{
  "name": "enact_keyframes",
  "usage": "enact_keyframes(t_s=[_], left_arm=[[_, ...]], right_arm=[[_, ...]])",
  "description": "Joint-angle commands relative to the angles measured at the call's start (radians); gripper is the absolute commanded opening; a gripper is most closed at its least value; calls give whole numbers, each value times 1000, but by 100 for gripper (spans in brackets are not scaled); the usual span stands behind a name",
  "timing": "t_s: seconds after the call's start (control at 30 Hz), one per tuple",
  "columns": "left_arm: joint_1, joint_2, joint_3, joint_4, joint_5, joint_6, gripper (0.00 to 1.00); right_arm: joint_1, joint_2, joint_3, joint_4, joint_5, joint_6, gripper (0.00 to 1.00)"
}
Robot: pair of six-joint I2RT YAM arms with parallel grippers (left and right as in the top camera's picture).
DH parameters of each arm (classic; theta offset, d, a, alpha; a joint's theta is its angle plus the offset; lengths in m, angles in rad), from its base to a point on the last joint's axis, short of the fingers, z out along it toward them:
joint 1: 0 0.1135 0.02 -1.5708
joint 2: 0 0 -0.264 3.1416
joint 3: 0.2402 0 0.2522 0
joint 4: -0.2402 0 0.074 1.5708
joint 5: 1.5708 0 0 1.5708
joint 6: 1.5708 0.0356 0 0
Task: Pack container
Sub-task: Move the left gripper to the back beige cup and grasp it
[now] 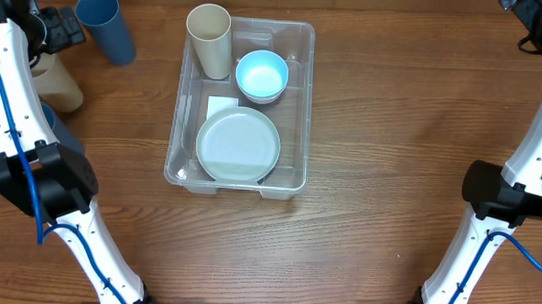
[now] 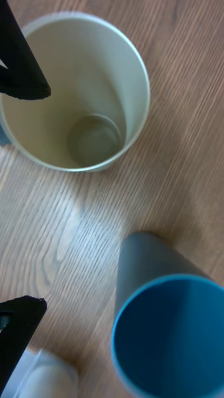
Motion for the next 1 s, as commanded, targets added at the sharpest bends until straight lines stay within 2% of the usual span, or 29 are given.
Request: enact_keyframes(t_s=[0.0, 0.07, 0.1, 0.13, 0.2, 0.37, 0.4, 0.43, 0.47, 0.53, 0.73, 0.97], left_arm=[[2, 50, 7, 20, -10, 51, 100], [2, 75, 7, 21, -10, 50, 100], [2, 86, 7, 19, -9, 46, 96], [2, 92, 7, 17, 1, 46, 85], [2, 95, 7, 14, 11, 31, 55], [2, 95, 7, 15, 11, -10, 31], [2, 95, 7, 13, 11, -10, 24], [2, 95, 8, 10, 11, -10, 13], [2, 95, 8, 4, 12, -10, 9], [2, 94, 8, -20, 52, -10, 4], [2, 63, 18, -43, 133, -12, 4], [2, -172, 26, -58, 131, -13, 4]], right_arm=[[1, -8, 6, 2, 3, -3, 100], [1, -8, 6, 2, 3, -3, 100], [1, -8, 6, 2, 3, -3, 100], [1, -8, 6, 2, 3, -3, 100], [1, -8, 6, 3, 3, -3, 100], [1, -8, 6, 2, 3, -3, 100], [1, -8, 6, 3, 3, -3, 100], [1, -8, 6, 2, 3, -3, 100], [1, -8, 6, 2, 3, -3, 100], [1, -8, 6, 3, 3, -3, 100], [1, -8, 6, 2, 3, -3, 100], [1, -8, 6, 3, 3, -3, 100]])
